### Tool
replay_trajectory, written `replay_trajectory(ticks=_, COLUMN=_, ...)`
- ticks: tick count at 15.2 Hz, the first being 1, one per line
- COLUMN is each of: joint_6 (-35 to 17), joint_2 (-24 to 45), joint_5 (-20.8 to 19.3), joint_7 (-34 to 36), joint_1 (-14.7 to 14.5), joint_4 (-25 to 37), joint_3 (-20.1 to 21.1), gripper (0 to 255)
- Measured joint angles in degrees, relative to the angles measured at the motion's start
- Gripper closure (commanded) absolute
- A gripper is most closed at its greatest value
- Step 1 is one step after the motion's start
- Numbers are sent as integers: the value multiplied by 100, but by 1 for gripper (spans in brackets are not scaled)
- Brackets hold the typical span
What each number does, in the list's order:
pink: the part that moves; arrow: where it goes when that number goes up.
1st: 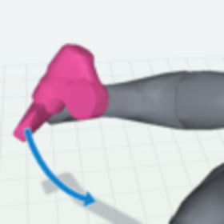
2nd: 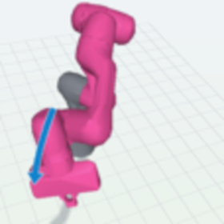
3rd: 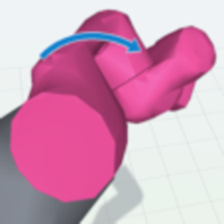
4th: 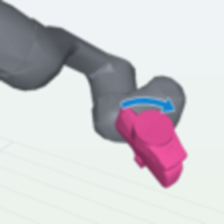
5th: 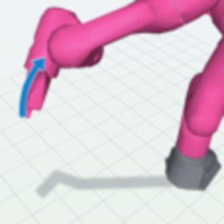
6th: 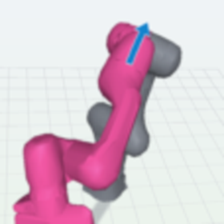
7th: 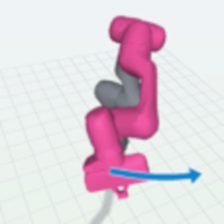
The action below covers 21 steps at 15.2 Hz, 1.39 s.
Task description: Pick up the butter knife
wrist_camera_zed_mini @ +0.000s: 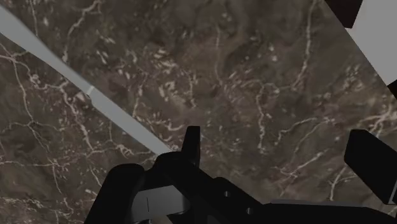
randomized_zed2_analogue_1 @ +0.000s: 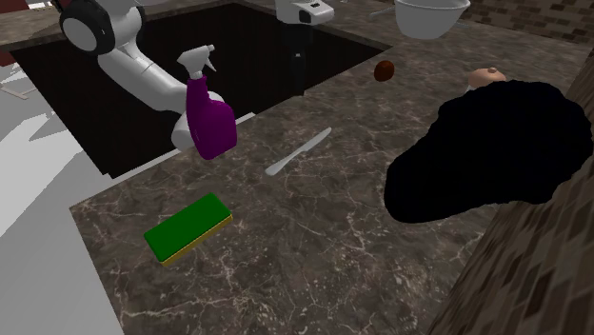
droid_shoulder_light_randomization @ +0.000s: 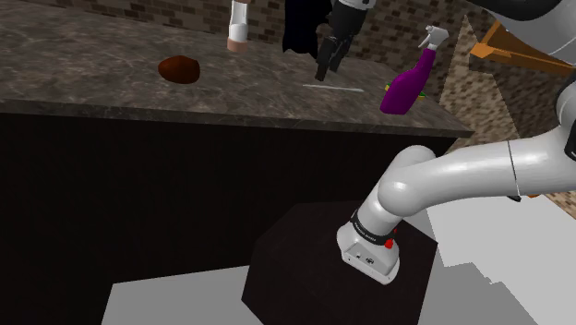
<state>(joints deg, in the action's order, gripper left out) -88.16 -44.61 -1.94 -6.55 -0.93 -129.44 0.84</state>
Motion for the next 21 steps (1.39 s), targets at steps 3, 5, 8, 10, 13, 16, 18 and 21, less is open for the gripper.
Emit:
replay_trajectory(ticks=3, joint_6=50, joint_2=13, joint_5=-158, joint_7=-422, joint_1=-65, joint_4=-38, joint_3=-182, gripper=0)
replay_trajectory(ticks=5, joint_6=150, joint_2=150, joint_5=-393, joint_7=-1075, joint_1=-169, joint_4=61, joint_3=-434, gripper=0)
replay_trajectory(ticks=8, joint_6=177, joint_2=329, joint_5=-856, joint_7=-2235, joint_1=-298, joint_4=81, joint_3=-928, gripper=0)
replay_trajectory(ticks=10, joint_6=191, joint_2=447, joint_5=-1150, joint_7=-2988, joint_1=-395, joint_4=116, joint_3=-1212, gripper=0)
replay_trajectory(ticks=13, joint_6=117, joint_2=884, joint_5=-1570, joint_7=-4131, joint_1=-559, joint_4=381, joint_3=-1660, gripper=0)
replay_trajectory(ticks=16, joint_6=13, joint_2=1099, joint_5=-1819, joint_7=-4836, joint_1=-648, joint_4=450, joint_3=-1910, gripper=0)
replay_trajectory(ticks=18, joint_6=-105, joint_2=1113, joint_5=-1857, joint_7=-4892, joint_1=-657, joint_4=337, joint_3=-1951, gripper=0)
replay_trajectory(ticks=21, joint_6=-335, joint_2=1093, joint_5=-1904, joint_7=-4883, joint_1=-645, joint_4=87, joint_3=-2007, gripper=0)
